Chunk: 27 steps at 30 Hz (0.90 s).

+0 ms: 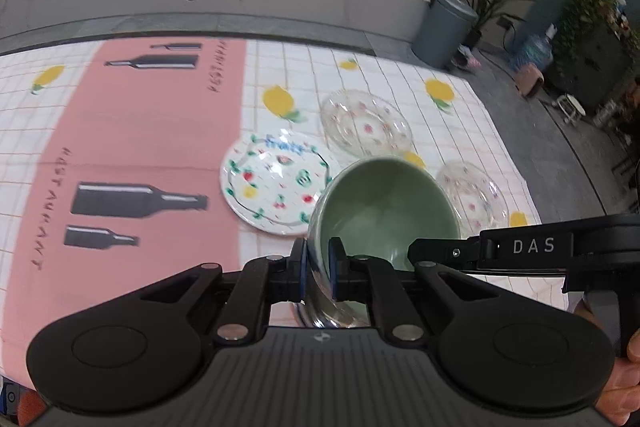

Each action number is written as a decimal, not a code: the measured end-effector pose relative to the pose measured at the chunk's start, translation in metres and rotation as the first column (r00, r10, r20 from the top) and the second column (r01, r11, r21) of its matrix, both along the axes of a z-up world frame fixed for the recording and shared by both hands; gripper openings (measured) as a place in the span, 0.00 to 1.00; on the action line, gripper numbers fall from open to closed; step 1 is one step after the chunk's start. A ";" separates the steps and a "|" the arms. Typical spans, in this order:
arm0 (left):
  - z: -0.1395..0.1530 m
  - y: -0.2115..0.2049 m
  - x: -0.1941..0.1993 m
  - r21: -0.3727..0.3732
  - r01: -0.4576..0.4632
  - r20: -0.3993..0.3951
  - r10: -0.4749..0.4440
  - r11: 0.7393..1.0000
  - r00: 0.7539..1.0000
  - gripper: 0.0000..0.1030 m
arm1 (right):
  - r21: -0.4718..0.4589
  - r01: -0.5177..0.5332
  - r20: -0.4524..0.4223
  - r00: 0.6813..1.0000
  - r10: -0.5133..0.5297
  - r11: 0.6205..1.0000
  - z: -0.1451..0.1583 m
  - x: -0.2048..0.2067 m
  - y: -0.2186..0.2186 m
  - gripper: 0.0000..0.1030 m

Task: Organize plates and bowls
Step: 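Lift the green bowl with both tools and lower it into the steel bowls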

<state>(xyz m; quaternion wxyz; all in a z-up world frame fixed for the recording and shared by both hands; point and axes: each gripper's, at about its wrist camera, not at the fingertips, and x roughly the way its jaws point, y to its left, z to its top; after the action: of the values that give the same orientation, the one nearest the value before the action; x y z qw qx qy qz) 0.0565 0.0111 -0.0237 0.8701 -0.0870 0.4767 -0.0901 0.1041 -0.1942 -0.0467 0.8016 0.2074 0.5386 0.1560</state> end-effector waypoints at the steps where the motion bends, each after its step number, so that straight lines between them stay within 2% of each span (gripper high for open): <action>1: -0.003 -0.003 -0.001 0.003 0.006 -0.010 -0.006 1.000 1.000 0.11 | -0.001 0.006 -0.008 1.000 -0.006 1.000 -0.003 -0.001 -0.004 0.07; 7: -0.025 -0.013 0.002 0.024 0.028 -0.071 -0.026 0.999 0.997 0.11 | -0.020 0.015 -0.045 0.999 -0.016 1.000 -0.022 -0.008 -0.017 0.07; 11: -0.039 -0.016 0.006 0.046 0.034 -0.111 -0.029 0.998 0.993 0.11 | -0.055 0.000 -0.067 0.998 -0.003 0.998 -0.034 -0.005 -0.012 0.07; 15: -0.043 -0.023 0.008 0.079 0.059 -0.122 -0.049 0.995 0.991 0.11 | -0.106 -0.029 -0.067 0.997 0.022 0.994 -0.041 -0.002 -0.006 0.06; 27: -0.048 -0.038 0.011 0.139 0.123 -0.150 -0.102 0.983 0.983 0.13 | -0.173 -0.061 -0.075 0.996 0.048 0.983 -0.047 0.003 -0.002 0.06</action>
<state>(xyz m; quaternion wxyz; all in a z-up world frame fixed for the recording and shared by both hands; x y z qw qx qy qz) 0.0676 -0.0269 -0.0718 0.8314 -0.0015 0.5471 -0.0972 0.1073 -0.1960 -0.0933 0.7927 0.1266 0.5836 0.1225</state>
